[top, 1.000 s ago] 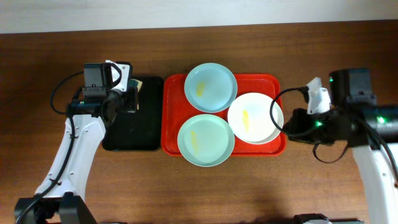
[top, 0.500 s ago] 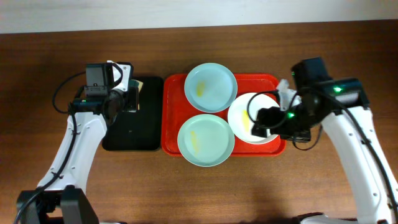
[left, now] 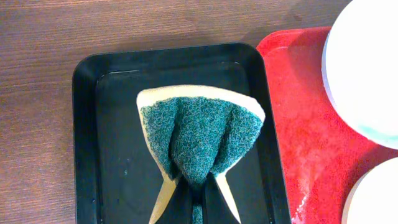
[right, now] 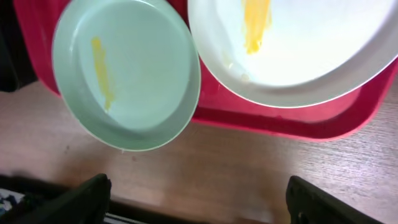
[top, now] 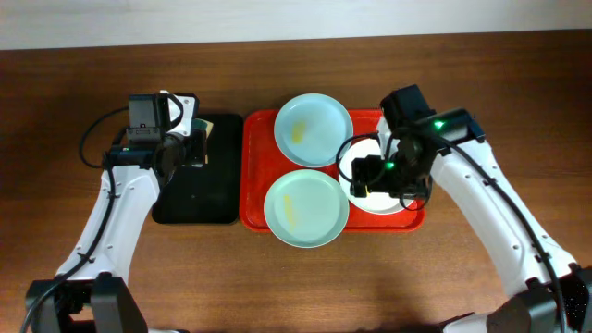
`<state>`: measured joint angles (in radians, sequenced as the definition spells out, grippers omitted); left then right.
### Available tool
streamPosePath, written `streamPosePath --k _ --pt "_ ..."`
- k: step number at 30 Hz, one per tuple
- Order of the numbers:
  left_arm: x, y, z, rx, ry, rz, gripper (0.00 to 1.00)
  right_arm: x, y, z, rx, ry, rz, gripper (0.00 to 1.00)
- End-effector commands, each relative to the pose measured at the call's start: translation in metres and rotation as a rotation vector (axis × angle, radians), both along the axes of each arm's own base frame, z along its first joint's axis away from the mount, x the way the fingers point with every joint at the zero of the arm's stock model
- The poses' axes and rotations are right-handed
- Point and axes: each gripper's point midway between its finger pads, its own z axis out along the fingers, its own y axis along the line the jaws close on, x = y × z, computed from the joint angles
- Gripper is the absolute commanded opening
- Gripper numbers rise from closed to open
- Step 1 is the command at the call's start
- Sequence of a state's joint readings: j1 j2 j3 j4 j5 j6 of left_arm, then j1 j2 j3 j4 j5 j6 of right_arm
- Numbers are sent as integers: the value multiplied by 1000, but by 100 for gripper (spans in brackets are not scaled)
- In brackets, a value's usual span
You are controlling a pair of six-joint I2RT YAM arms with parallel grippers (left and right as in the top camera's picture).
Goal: Clean dirty plates on tray and stack at the side
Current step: 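Reach the right gripper to the rim of the front light-blue plate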
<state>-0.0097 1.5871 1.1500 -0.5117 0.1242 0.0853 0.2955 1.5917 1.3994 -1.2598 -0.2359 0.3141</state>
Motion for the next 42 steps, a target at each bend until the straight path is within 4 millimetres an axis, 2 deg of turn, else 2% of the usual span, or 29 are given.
streamPosePath --k 1,3,6,16,25,28,30,36,41,42 --pt "0 -2 -2 -15 2 1 0 -4 -1 -22 -17 40 -73 64" --pt "0 -2 -2 -15 2 1 0 -3 2 -36 -10 39 -103 48" --pt "1 -2 -1 -14 -2 1 0 -1 9 -53 1 16 -84 36" --pt "1 -2 -1 -15 -2 1 0 4 25 -86 32 -47 -83 36" --pt "1 -2 -1 -15 -2 1 1 0 24 -105 38 -49 -110 36" --pt "1 -2 -1 -15 -2 1 1 -1 24 -111 45 -47 -140 29" --pt "1 -2 -1 -15 -2 1 1 -1 24 -113 48 -52 -140 24" --pt "1 -2 -1 -15 -2 1 2 1 27 -113 53 -65 -132 23" --pt "1 -2 -1 -15 -1 1 2 0 45 -111 60 -103 -75 24" --pt "1 -2 -1 -15 -1 1 2 1 44 -112 35 -117 -72 24"
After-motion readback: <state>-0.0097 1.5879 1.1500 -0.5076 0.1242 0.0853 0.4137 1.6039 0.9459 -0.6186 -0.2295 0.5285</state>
